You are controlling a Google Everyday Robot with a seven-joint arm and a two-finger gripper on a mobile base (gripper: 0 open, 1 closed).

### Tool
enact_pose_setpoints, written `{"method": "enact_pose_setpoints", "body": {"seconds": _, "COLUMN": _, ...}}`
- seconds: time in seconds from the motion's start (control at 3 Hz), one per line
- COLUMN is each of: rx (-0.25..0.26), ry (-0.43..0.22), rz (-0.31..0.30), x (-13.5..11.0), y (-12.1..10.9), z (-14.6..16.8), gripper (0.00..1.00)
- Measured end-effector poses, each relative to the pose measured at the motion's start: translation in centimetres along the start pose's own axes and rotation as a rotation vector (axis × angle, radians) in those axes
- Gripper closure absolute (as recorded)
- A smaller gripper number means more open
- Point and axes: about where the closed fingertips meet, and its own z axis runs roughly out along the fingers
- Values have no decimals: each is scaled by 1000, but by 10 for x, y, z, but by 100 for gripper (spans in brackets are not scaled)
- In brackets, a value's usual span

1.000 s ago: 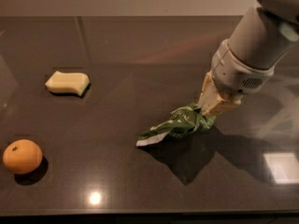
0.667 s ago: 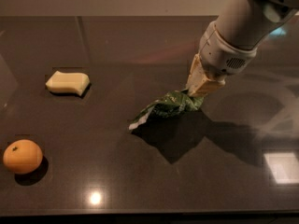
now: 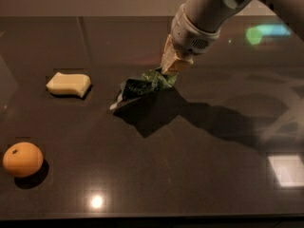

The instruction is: Move green jalapeno chip bag near sponge

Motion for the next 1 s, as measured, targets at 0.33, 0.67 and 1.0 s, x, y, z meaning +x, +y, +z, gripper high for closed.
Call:
{"method": "enact_pose_setpoints", "body": {"seconds": 0.33, "rx": 23, "ry": -43, "rz": -24, "x": -26, "y": -24, "z": 17, "gripper": 100}}
{"method": "enact_pose_setpoints", "body": {"seconds": 0.67, "rx": 33, "ry": -83, "rz": -50, "x": -49, "y": -36, "z": 33, "gripper": 83}}
{"method": "enact_pose_setpoints", "body": {"seconds": 1.0, "rx": 43, "ry": -106, "rz": -57, "x": -62, "y": -45, "z": 49, "gripper": 61}}
